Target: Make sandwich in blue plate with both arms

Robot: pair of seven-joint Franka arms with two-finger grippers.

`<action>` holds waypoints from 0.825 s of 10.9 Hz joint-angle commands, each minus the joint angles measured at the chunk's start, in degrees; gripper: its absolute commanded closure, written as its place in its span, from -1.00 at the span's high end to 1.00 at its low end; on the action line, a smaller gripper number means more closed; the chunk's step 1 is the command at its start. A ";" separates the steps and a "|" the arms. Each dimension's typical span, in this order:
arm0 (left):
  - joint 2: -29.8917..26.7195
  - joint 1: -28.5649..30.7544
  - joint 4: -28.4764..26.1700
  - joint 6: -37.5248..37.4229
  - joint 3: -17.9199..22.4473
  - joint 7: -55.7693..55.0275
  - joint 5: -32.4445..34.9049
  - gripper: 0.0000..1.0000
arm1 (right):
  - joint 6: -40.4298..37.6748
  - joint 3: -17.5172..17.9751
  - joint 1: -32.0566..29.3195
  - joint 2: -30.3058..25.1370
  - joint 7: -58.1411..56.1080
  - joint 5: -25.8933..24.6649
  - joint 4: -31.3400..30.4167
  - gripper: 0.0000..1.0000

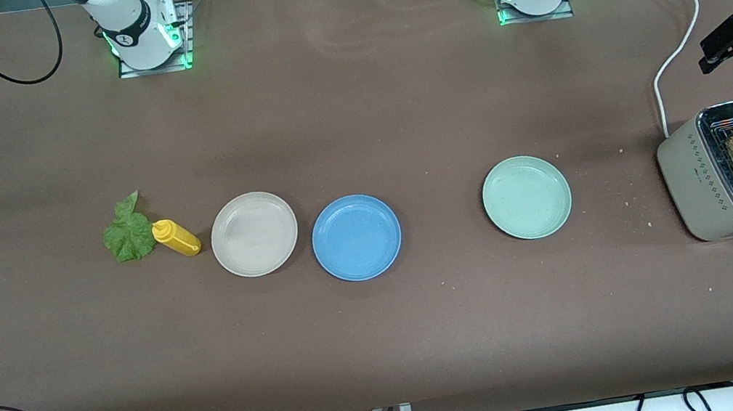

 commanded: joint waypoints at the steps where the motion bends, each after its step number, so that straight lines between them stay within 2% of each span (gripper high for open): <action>1: 1.40 0.65 0.86 -1.07 0.60 0.68 1.52 1.00 | -0.77 0.07 -0.13 -0.31 -0.12 0.95 0.87 1.00; 3: 3.94 5.90 1.39 -0.55 0.78 1.55 -1.36 1.00 | -0.77 0.07 -0.13 -0.31 -0.12 0.95 0.87 1.00; 6: 6.58 9.26 1.48 -0.28 0.86 1.55 -2.96 1.00 | -0.86 0.15 -0.13 -0.31 -0.12 1.04 0.87 1.00; 8: 9.73 10.05 1.39 3.65 0.95 1.29 -0.69 1.00 | -0.86 0.15 -0.13 -0.31 -0.12 0.95 0.87 1.00; 9: 12.88 10.23 1.39 4.54 0.86 1.64 3.33 1.00 | -0.86 0.07 -0.13 -0.31 -0.12 1.04 0.87 1.00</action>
